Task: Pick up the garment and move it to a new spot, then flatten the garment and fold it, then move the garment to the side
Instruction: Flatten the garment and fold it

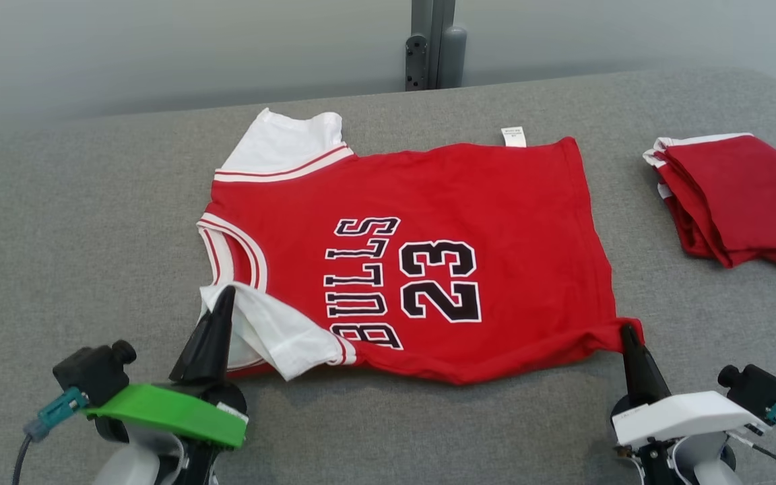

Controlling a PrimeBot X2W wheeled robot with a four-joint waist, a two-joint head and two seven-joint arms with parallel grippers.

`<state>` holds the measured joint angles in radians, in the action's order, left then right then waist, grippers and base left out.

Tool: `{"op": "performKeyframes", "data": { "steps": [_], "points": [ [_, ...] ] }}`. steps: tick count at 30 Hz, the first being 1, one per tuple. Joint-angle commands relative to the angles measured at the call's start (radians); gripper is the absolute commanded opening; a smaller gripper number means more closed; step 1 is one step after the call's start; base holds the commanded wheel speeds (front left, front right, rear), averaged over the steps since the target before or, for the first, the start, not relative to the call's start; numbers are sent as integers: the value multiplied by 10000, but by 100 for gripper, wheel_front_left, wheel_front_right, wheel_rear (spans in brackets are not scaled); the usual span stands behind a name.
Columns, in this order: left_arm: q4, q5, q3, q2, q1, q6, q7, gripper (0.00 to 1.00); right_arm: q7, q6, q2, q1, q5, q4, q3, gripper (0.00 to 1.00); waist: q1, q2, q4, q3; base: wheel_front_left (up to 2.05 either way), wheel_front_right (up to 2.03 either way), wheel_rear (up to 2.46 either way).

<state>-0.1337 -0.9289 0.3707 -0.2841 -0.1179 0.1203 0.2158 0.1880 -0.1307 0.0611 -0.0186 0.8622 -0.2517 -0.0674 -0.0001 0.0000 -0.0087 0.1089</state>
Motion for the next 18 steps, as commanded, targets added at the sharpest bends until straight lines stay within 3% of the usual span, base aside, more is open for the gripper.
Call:
{"op": "performKeyframes", "data": {
  "steps": [1,9,18],
  "points": [
    [-357,93,-10,62,-518,54,105,0,81,1,0,-354,74,-193,-3,0,1,0,-125,375,0,0,0],
    [-2326,255,104,325,-2361,109,387,0,329,2,-50,-1988,-39,-1440,-191,0,1,0,-355,1279,0,0,0],
    [-3225,231,281,168,-3403,113,485,0,548,1,-90,-3223,33,-2530,-494,0,1,0,-500,1735,0,0,0]
  ]
}}
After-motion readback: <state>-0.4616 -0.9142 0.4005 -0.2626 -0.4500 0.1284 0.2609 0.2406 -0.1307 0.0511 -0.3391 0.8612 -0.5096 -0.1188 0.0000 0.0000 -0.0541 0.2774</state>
